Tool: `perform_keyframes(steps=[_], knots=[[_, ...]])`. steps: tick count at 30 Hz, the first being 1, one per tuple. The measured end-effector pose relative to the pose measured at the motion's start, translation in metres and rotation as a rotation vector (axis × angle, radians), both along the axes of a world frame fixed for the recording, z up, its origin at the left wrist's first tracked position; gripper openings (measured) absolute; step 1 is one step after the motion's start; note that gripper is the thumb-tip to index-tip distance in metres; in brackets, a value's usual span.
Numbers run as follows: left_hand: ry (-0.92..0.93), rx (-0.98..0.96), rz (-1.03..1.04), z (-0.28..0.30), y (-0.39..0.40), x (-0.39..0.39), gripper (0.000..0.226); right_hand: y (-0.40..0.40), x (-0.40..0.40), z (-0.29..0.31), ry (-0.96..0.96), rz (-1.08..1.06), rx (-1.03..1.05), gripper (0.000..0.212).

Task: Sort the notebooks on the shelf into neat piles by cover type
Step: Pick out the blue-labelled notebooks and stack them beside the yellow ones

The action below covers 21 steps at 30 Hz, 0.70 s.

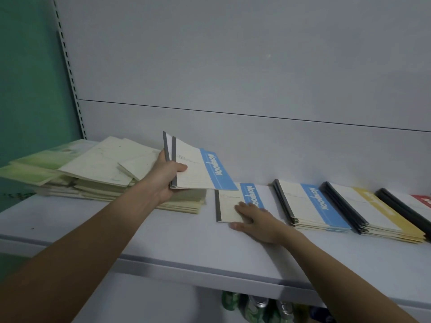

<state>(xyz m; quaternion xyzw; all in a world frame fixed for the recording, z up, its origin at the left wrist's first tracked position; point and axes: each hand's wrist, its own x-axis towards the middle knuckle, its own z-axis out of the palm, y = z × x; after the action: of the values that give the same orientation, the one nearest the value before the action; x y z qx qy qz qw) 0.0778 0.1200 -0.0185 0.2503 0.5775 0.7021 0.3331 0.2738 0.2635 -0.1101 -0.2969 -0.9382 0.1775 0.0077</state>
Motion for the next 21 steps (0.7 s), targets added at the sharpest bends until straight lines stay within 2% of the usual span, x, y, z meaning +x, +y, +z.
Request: perform_keyframes(steps=[5,8,9,13,17,19,21], knots=[[-0.004,0.016,0.009,-0.013,-0.001,0.005,0.052,-0.002,0.000,-0.011,0.049,-0.043,0.313,0.037],[0.004,0.007,-0.010,-0.019,-0.003,0.007,0.055,0.006,0.006,-0.004,0.168,-0.132,0.245,0.025],[0.010,0.004,-0.016,-0.019,-0.004,0.007,0.056,0.010,0.009,0.001,0.241,-0.188,0.173,0.024],[0.040,-0.016,-0.031,-0.018,-0.006,0.006,0.056,0.016,0.015,0.018,0.687,-0.406,-0.121,0.049],[0.051,-0.062,-0.100,-0.021,-0.001,0.013,0.054,0.004,0.013,0.037,0.993,-0.412,-0.111,0.044],[0.033,-0.062,-0.117,-0.028,0.005,0.023,0.054,-0.010,0.009,0.046,1.031,-0.374,-0.068,0.042],[0.000,-0.032,-0.102,-0.037,0.013,0.038,0.050,-0.025,0.002,0.046,0.950,-0.295,0.028,0.040]])
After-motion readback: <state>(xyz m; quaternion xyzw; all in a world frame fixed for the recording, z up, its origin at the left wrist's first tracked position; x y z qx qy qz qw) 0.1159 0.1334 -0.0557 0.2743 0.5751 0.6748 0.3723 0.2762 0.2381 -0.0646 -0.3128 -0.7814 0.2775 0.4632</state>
